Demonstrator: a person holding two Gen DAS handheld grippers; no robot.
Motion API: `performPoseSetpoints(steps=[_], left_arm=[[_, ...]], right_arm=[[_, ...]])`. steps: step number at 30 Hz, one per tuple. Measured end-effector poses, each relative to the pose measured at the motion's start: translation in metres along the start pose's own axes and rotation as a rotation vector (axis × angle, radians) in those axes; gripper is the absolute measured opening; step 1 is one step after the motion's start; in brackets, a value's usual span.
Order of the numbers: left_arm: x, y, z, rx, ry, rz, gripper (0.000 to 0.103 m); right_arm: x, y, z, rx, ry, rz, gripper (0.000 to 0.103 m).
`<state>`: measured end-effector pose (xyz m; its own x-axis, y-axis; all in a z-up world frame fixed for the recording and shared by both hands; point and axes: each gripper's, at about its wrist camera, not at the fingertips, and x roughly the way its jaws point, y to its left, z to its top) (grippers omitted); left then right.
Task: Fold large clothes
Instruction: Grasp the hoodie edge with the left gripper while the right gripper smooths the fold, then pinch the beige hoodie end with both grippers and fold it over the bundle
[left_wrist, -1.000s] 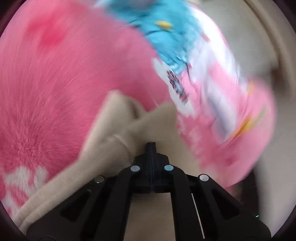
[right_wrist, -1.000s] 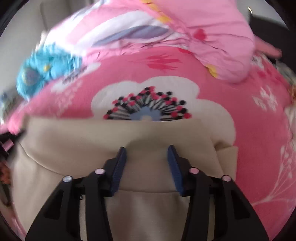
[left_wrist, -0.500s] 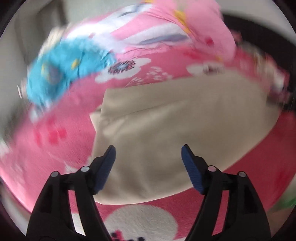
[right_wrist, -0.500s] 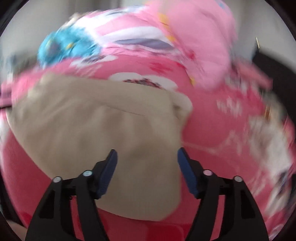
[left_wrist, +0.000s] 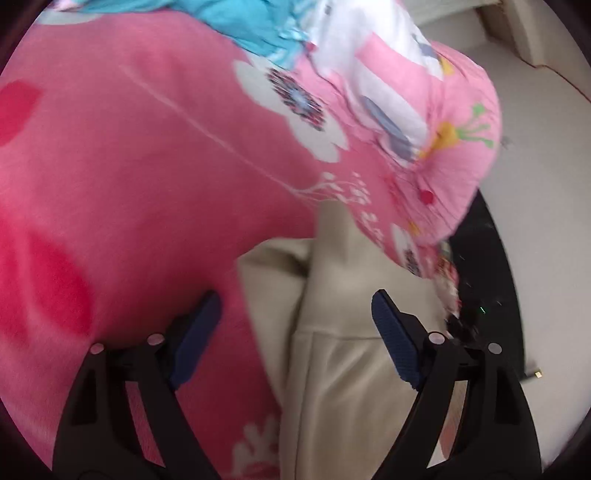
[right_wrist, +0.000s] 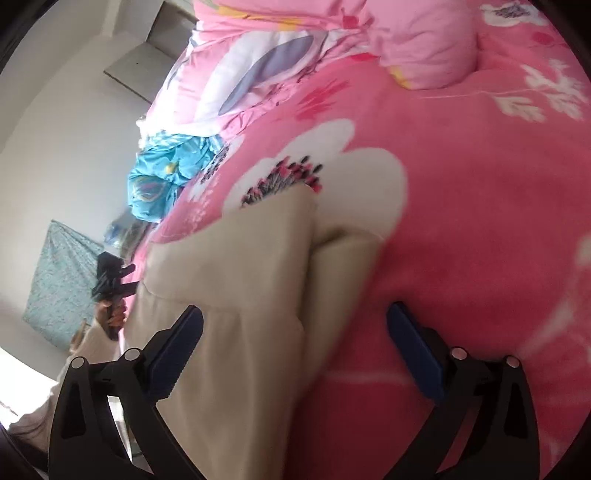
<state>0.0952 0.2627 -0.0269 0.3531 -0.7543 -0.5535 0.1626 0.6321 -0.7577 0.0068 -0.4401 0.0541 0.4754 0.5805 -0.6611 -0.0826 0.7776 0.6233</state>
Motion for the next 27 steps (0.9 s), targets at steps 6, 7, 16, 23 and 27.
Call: performPoseSetpoints(steps=[6,7,16,23,27], left_arm=[[0.029,-0.015,0.001,0.036,0.042,-0.071,0.016],[0.029,-0.016,0.0,0.041,0.029,-0.07,0.015],[-0.009,-0.072,0.031,0.247,-0.256,-0.161,0.014],[0.039,-0.01,0.101,0.027,-0.253,0.064,0.017],[0.06,0.019,0.104,-0.058,-0.192,0.176,0.029]], right_arm=[[0.026,0.023,0.015,0.03,0.046,-0.038,0.018],[0.02,0.027,0.014,0.034,0.027,-0.044,0.017],[-0.02,0.119,0.058,-0.197,-0.125,-0.122,0.015],[0.035,0.092,0.14,-0.142,-0.109,-0.247,0.016],[0.113,0.045,0.15,-0.077,0.026,-0.429,0.033]])
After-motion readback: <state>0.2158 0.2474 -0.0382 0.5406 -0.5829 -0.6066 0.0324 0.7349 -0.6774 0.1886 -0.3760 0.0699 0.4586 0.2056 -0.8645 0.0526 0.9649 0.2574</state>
